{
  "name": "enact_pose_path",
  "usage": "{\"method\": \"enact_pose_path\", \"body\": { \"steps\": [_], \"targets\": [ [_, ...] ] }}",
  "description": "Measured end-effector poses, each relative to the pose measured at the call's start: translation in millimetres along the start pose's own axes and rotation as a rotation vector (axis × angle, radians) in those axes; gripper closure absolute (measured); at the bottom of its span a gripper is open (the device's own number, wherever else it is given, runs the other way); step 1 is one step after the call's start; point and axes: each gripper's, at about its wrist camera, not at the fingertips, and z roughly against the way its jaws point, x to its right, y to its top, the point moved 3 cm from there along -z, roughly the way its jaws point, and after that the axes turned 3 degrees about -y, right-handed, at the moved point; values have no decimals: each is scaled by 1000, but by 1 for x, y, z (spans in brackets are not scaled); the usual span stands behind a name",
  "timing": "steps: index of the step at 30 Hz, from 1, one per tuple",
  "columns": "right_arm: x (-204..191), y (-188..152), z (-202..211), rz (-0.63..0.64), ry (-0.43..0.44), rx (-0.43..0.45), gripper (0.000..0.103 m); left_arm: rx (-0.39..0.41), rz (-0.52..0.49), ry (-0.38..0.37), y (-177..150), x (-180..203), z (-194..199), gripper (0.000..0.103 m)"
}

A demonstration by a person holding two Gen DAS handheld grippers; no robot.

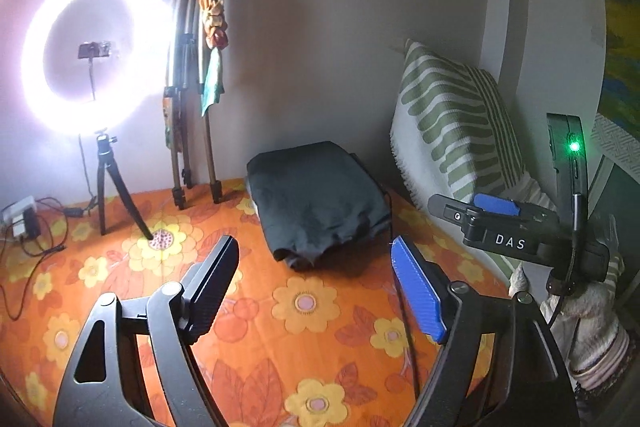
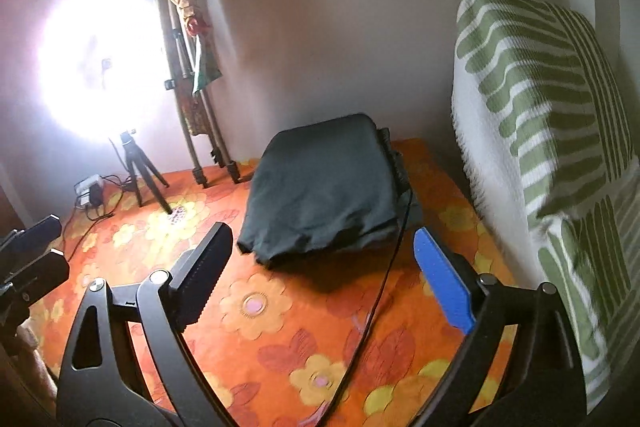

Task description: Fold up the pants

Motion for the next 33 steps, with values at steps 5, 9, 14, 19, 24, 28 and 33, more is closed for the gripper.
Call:
{"method": "enact_pose_path", "body": {
  "steps": [5,9,14,19,24,28,33],
  "targets": [
    [-8,-22,19,7,-25,-2,7,-11,-15,12,-15,1,14,22],
    [-12,-36,29,7,-36,-3,3,-18,-25,32,-27,1,21,21],
    [-16,-50,39,7,-49,0,2,-39,-26,28,-39,2,23,21],
    [-17,-64,42,26,-84,14,0,-56,-20,43,-49,-1,22,21],
    [-19,-74,34,60,-103,1,0,-75,6,61,-57,-9,23,21],
    [-20,-77,31,61,-102,-10,0,-91,2,79,-62,-11,23,21],
    [-20,-76,30,47,-96,-1,0,-95,-10,84,-66,-11,25,21]
  ]
}}
